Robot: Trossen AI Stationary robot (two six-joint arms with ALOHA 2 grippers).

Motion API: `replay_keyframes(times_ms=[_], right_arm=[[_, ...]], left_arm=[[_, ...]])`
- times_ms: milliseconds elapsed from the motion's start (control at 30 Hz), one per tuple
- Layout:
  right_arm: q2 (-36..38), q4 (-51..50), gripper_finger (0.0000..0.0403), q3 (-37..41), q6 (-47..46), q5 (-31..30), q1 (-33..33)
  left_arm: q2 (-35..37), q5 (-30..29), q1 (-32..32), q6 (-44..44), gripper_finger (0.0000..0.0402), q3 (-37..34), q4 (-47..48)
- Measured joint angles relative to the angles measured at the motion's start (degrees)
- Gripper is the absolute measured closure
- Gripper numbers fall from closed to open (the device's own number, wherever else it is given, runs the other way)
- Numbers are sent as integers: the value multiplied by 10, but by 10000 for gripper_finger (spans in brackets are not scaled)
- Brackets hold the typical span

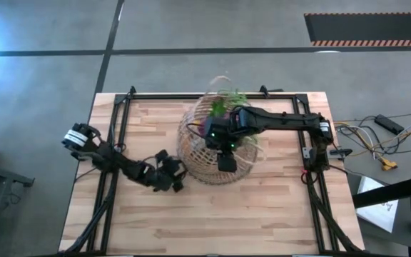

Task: Build produce basket
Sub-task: Adjust the basket to the center of the table

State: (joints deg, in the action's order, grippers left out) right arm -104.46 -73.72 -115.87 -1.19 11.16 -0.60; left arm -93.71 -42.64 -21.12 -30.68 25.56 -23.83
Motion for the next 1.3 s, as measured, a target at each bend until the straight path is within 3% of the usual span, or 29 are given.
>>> replay_keyframes(times_ms=[100, 300, 467, 667, 800, 900, 1000, 1133, 1300], right_arm=[[15, -31, 239, 0, -28, -61, 18], [55, -74, 239, 0, -88, -168, 47], [72, -91, 239, 1, -126, -174, 49], [109, -29, 239, 1, -84, -179, 92], [149, -35, 239, 3, -105, -277, 133], [186, -105, 242, 19, -194, -352, 152], [228, -166, 245, 70, -320, -398, 161], [294, -135, 246, 201, -408, -392, 185], [348, -112, 246, 395, -532, -391, 204]], left_arm=[[-1, 29, 35, 13, 201, 2, -19], [1, 32, 69, 13, 201, 0, -13], [9, 33, 78, 0, 201, -11, 26], [54, -1, 78, -80, 201, -40, 114], [98, 4, 68, -79, 201, -60, 125], [133, 5, 52, -66, 201, -64, 123], [158, 5, 31, -59, 201, -60, 124], [177, 9, -2, -60, 201, -42, 119], [158, 117, -20, -66, 201, -37, 44]])
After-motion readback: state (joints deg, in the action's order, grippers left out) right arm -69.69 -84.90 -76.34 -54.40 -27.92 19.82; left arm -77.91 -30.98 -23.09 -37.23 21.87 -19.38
